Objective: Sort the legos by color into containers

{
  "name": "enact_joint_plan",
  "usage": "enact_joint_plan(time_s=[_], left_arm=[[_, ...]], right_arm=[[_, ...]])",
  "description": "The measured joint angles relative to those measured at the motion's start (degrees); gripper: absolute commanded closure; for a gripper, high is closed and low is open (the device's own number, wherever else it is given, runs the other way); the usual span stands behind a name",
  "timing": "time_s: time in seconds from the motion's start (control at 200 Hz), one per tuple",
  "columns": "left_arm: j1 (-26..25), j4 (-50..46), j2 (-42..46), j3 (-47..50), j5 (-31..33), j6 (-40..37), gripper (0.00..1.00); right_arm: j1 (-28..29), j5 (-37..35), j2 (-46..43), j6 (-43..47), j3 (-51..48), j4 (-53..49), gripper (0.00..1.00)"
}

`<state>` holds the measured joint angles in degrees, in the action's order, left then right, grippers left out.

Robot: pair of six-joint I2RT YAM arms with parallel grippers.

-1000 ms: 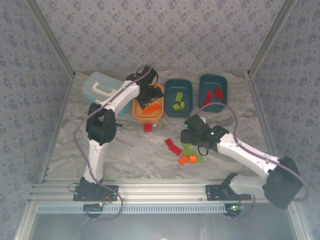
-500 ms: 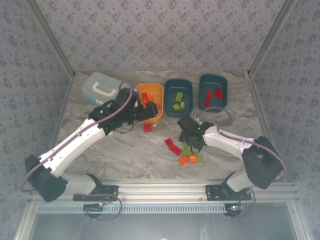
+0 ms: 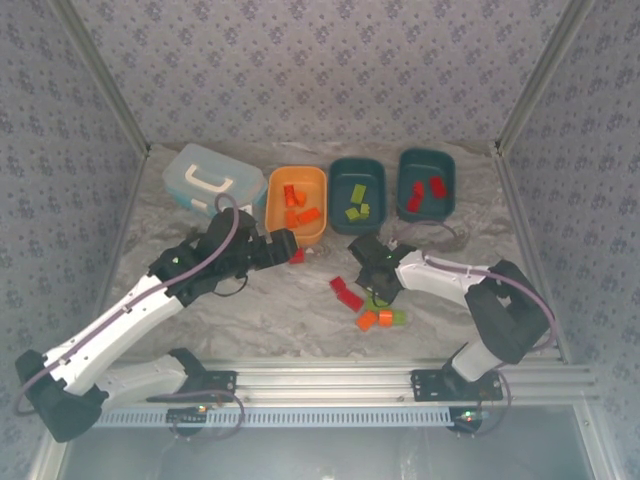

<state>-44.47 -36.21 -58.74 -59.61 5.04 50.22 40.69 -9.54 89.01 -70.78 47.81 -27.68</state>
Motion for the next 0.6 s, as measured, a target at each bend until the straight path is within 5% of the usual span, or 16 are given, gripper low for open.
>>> enact_joint_plan(time_s=[0.17, 0.295, 0.6], left_arm=[[-0.66, 0.04, 1.29, 1.01, -0.28, 0.39, 0.1], [-0.68, 0.04, 4.07, 2.69, -1.38, 0.44, 0.1], [-0.66, 0.68, 9.73, 5.81, -3.78, 2.16, 0.06]], right_arm=[[0.02, 0.09, 1.81, -0.22, 0.24, 0.55, 0.58], [0.24, -0.15, 1.73, -0.7, 0.72, 0.59, 0.78], [0.68, -5.27, -1.9, 4.11, 6.21, -5.22, 0.78]])
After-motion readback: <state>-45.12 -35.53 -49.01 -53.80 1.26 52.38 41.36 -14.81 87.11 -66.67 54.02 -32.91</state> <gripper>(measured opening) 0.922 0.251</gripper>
